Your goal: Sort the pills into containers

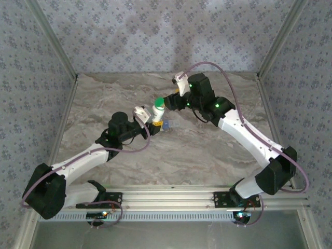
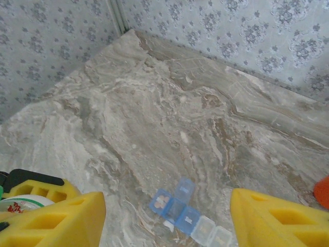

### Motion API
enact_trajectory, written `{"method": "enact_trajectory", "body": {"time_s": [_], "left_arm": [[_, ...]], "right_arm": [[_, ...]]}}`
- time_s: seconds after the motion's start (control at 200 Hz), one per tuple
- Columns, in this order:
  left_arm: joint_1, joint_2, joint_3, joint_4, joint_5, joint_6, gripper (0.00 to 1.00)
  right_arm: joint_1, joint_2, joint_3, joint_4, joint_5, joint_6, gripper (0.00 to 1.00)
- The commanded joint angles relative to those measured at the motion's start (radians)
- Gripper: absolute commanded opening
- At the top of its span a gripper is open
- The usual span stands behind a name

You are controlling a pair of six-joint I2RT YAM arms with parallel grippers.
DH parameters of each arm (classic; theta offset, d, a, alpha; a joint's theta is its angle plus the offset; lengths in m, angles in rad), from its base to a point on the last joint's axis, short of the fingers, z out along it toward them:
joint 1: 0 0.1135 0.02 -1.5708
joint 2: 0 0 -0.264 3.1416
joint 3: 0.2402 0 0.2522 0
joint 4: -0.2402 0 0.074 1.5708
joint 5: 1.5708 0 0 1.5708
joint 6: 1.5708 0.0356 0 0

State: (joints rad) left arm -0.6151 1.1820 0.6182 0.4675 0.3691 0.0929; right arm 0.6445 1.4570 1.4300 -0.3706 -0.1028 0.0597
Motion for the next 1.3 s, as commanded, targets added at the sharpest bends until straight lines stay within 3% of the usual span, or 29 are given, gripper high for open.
{"method": "enact_trajectory", "body": {"time_s": [0.0, 0.385, 1.094, 1.294], "left_arm": [[-0.023, 0.008, 0.003, -0.001, 0.057, 0.031, 0.00], [-0.041, 0.041, 0.017, -0.051, 0.074, 0.053, 0.00], [-0.046, 0.081, 0.034, -0.013, -0.010, 0.004, 0.00], [-0.046, 0.077, -0.002, 0.008, -0.031, -0.012, 0.00]], "right_arm": [[0.030, -0.002, 0.041, -0.010, 0.033, -0.038, 0.67], [0.024, -0.018, 0.054, -0.059, 0.101, -0.089, 0.68], [0.098, 0.086, 0.020, -0.056, 0.076, -0.059, 0.68], [0.029, 0.041, 0.025, -0.017, -0.031, -0.027, 0.68]]}}
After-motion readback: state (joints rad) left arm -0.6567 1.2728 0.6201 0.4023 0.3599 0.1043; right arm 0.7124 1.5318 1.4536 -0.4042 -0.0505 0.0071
